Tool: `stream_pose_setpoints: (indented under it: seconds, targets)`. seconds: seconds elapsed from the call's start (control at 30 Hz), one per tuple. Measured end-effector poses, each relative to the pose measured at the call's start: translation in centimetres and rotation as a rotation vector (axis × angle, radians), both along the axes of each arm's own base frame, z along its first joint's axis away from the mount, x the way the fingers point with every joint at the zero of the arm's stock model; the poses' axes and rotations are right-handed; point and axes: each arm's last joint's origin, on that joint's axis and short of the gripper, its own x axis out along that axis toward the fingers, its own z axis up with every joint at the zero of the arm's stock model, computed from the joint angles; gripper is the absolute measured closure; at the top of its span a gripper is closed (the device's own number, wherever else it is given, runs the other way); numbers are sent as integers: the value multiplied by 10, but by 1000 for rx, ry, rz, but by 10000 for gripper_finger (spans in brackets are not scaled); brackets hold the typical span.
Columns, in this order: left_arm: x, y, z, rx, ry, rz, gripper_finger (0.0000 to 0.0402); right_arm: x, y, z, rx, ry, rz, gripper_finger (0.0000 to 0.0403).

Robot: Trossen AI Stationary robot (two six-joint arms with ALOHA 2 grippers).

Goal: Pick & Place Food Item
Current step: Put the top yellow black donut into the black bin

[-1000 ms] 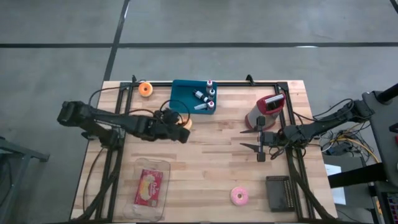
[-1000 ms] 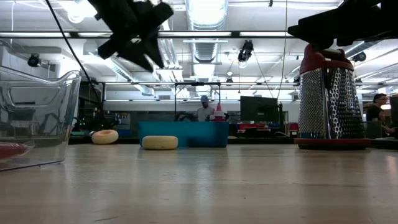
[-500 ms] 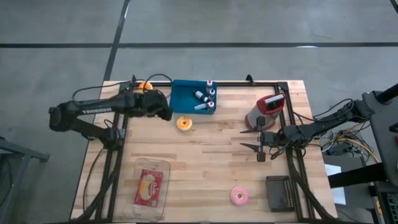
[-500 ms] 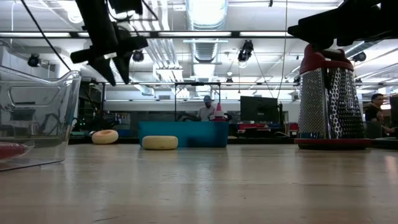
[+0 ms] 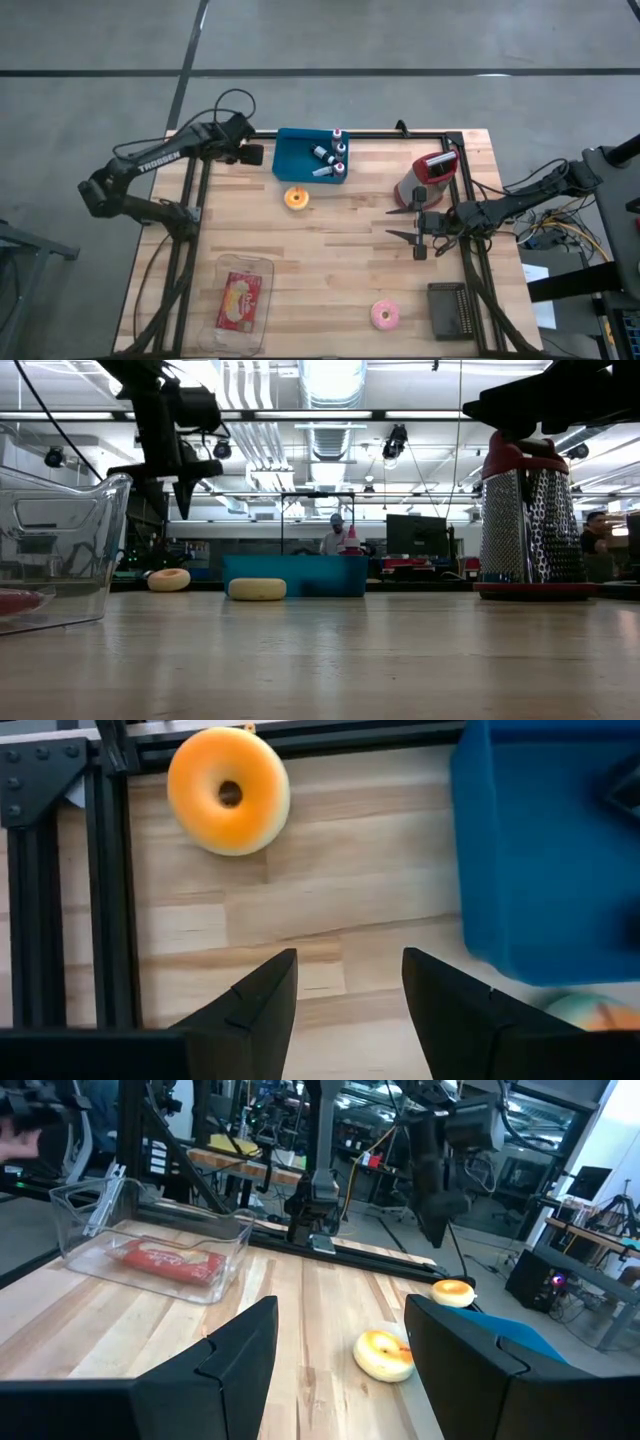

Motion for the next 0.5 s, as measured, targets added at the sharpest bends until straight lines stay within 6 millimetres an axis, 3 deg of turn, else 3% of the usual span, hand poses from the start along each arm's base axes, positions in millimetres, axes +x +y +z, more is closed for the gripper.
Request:
stream_pose_setpoints:
  seconds: [0.5]
  targets:
    - [1,34,-27,-9,45,171,213,0,0,0,0,0,0,186]
